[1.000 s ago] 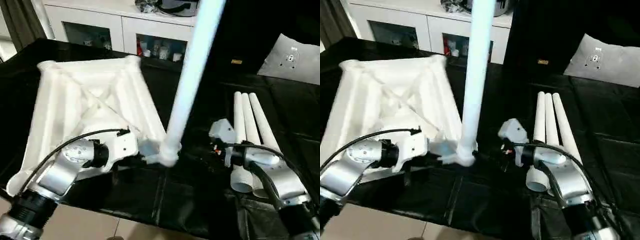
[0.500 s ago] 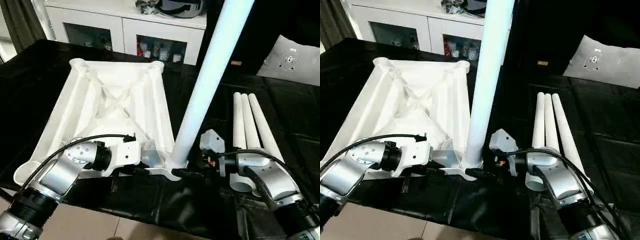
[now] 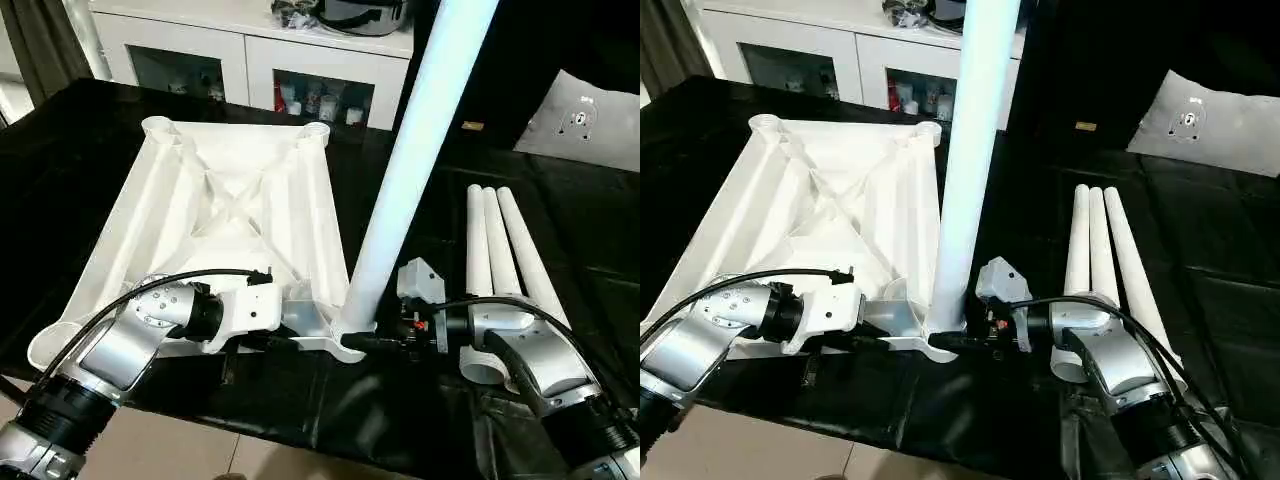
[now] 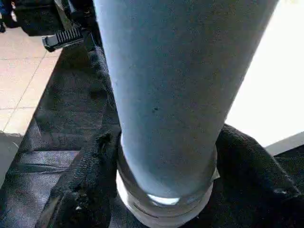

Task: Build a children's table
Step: Rotate leg to tighten

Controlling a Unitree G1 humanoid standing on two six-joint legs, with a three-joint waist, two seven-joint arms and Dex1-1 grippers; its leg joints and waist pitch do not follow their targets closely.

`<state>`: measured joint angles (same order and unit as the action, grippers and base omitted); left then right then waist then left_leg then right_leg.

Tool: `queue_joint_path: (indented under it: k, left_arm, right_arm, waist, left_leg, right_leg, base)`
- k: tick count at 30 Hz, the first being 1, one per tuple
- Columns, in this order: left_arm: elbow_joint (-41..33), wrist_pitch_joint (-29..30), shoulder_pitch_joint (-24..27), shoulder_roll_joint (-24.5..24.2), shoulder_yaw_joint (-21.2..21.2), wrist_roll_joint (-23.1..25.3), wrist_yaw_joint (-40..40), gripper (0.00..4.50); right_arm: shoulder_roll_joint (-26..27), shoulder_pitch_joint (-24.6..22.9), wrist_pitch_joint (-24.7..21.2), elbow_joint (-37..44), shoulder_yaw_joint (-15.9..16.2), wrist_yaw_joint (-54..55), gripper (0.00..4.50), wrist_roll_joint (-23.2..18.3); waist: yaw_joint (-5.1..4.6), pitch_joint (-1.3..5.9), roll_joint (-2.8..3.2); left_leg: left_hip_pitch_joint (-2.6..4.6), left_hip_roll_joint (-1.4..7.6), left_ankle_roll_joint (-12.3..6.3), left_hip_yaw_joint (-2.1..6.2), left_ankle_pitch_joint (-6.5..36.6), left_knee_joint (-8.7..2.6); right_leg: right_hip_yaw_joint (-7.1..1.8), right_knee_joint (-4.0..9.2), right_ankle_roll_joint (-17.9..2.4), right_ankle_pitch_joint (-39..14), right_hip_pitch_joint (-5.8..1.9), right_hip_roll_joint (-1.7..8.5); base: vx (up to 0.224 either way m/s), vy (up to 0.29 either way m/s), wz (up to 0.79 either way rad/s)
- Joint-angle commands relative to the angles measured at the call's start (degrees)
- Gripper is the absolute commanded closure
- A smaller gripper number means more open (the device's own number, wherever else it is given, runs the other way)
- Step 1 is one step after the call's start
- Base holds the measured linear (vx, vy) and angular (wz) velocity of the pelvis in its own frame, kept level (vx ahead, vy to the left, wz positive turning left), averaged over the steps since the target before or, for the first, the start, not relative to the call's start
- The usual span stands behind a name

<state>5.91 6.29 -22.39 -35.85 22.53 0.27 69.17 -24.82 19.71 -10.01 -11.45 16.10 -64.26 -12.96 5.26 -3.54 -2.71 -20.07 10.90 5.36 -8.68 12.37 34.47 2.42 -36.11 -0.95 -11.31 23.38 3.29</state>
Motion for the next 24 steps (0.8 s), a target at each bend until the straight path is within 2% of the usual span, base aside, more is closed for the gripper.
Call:
queue_joint_path:
  k: [1,4,7,9,11,12,15,17,18,19,20,21,22,23,24]
  left_arm:
    - [-1.3,-1.8,-1.2,0.4,0.9,-0.1,1.6,4.50]
    - [-1.4,-1.5,-1.0,0.7,0.7,-0.4,1.0,4.50]
    - [-3.8,3.7,0.1,3.3,-1.0,-1.3,-3.5,4.50]
    - [-3.9,3.7,0.1,3.3,-1.0,-1.3,-3.5,4.50]
    - [-3.9,3.7,0.1,3.3,-1.0,-1.3,-3.5,4.50]
    - [-3.9,3.7,0.1,3.3,-1.0,-1.3,-3.5,4.50]
    - [-3.9,3.7,0.1,3.3,-1.0,-1.3,-3.5,4.50]
    - [-4.2,5.6,0.2,4.9,-1.7,-1.0,-6.2,4.50]
    - [-4.4,15.1,-0.6,16.4,-5.6,0.8,-23.3,4.50]
    - [-3.9,18.1,-1.2,21.0,-7.1,2.1,-30.3,4.50]
    - [-3.9,18.1,-1.2,21.0,-7.1,2.1,-30.3,4.50]
    - [-3.5,19.9,-1.6,23.8,-7.9,2.8,-34.4,4.50]
    - [-3.2,20.2,-2.2,25.6,-8.0,3.3,-36.4,4.50]
    - [-3.2,20.9,-2.6,27.2,-7.8,3.1,-37.2,4.50]
    - [-3.3,21.1,-2.7,27.6,-7.7,3.0,-37.3,4.50]
  right_arm:
    - [-0.2,-0.6,-0.4,0.4,-0.5,0.0,1.83,-0.2]
    - [0.2,-1.3,-1.0,1.1,-0.5,0.3,1.83,-0.6]
    - [2.7,-4.2,-3.9,2.9,0.2,5.2,1.84,0.1]
    - [2.8,-4.2,-3.9,2.9,0.2,5.2,1.84,0.1]
    - [2.8,-4.2,-3.9,2.9,0.2,5.2,1.84,0.1]
    - [2.8,-4.2,-3.9,2.9,0.2,5.2,1.84,0.1]
    - [2.8,-4.2,-3.9,2.9,0.2,5.2,1.84,0.1]
    - [4.7,-4.3,-4.8,2.3,-0.1,8.9,1.85,0.9]
    - [17.2,-2.4,-6.4,-3.5,-3.8,29.2,1.85,3.4]
    - [21.5,-1.4,-6.7,-5.7,-4.8,36.0,1.85,4.5]
    - [21.5,-1.4,-6.7,-5.7,-4.8,36.0,1.85,4.5]
    - [23.5,-0.4,-6.9,-7.3,-4.5,38.9,1.85,5.5]
    - [24.2,0.5,-7.0,-8.2,-4.6,40.2,1.85,5.9]
    - [25.1,1.2,-7.4,-9.0,-5.6,41.2,1.85,5.2]
    - [25.3,1.4,-7.6,-9.1,-6.0,41.4,1.85,4.9]
  waist:
    - [-0.08,3.73,1.04]
    - [-0.05,3.73,1.13]
    - [0.13,3.60,1.27]
    - [-0.10,3.21,1.14]
    - [-0.18,3.10,1.20]
    - [-0.19,3.10,1.21]
    - [-0.20,3.21,1.25]
    - [-0.26,3.27,1.28]
    - [-0.96,2.92,1.04]
    - [-1.13,2.84,1.04]
    - [-1.27,3.63,0.66]
    - [-1.44,3.66,0.61]
    - [-1.79,3.56,0.82]
    - [-2.08,3.68,0.85]
    - [-1.96,3.77,0.80]
  left_leg:
    - [0.07,1.87,-1.63,-0.18,5.1,-4.06]
    - [0.09,1.88,-1.56,-0.17,5.2,-4.07]
    - [0.10,1.96,-1.12,-0.12,5.6,-4.15]
    - [0.08,1.88,-0.51,-0.13,8.1,-4.45]
    - [0.28,1.88,0.05,0.00,11.4,-4.64]
    - [0.24,1.89,0.06,0.03,11.5,-4.69]
    - [0.16,1.94,-0.03,0.08,10.6,-4.67]
    - [0.08,1.96,-0.10,0.06,9.7,-4.63]
    - [-0.24,2.07,1.12,-0.30,7.9,-4.66]
    - [-0.29,2.01,2.26,-0.12,9.3,-4.62]
    - [-0.38,1.53,3.56,0.44,9.2,-4.46]
    - [-0.62,1.44,3.46,0.45,8.0,-4.55]
    - [-0.58,1.47,2.65,0.23,7.1,-4.53]
    - [-0.57,1.48,1.68,0.13,6.8,-4.33]
    - [-0.52,1.38,1.15,0.10,6.5,-4.28]
  right_leg:
    - [-2.53,3.34,-14.3,-1.5,-3.62,3.99]
    - [-2.52,3.36,-14.3,-1.4,-3.60,3.98]
    - [-2.52,3.36,-14.2,-1.5,-3.52,4.01]
    - [-2.49,3.92,-13.4,-5.9,-3.46,3.94]
    - [-2.62,4.66,-11.6,-13.1,-3.37,4.16]
    - [-2.64,4.76,-11.1,-13.9,-3.30,4.12]
    - [-2.62,4.60,-11.1,-12.3,-3.25,4.04]
    - [-2.61,4.35,-11.5,-10.0,-3.28,3.99]
    - [-2.69,4.14,-12.7,-8.6,-2.74,3.98]
    - [-2.50,4.43,-12.7,-11.9,-2.72,4.17]
    - [-2.16,4.55,-10.7,-17.0,-3.69,4.64]
    - [-2.27,4.51,-9.9,-16.0,-3.84,4.46]
    - [-2.34,4.66,-9.6,-12.7,-3.51,3.97]
    - [-2.51,4.43,-10.1,-9.3,-3.51,3.95]
    - [-2.44,4.39,-10.2,-8.0,-3.57,3.77]
  base:
    - [0.000,0.000,0.00]
    - [0.000,0.000,0.00]
    - [0.000,0.000,0.00]
    - [0.000,0.000,0.00]
    - [0.000,0.000,0.00]
    - [0.000,0.000,0.00]
    - [0.000,0.000,0.00]
    - [0.000,0.000,0.00]
    - [0.000,0.000,0.00]
    - [0.000,0.000,0.00]
    - [0.000,0.000,0.00]
    - [0.000,0.000,0.00]
    - [0.000,0.000,0.00]
    - [0.000,0.000,0.00]
    - [0.000,0.000,0.00]
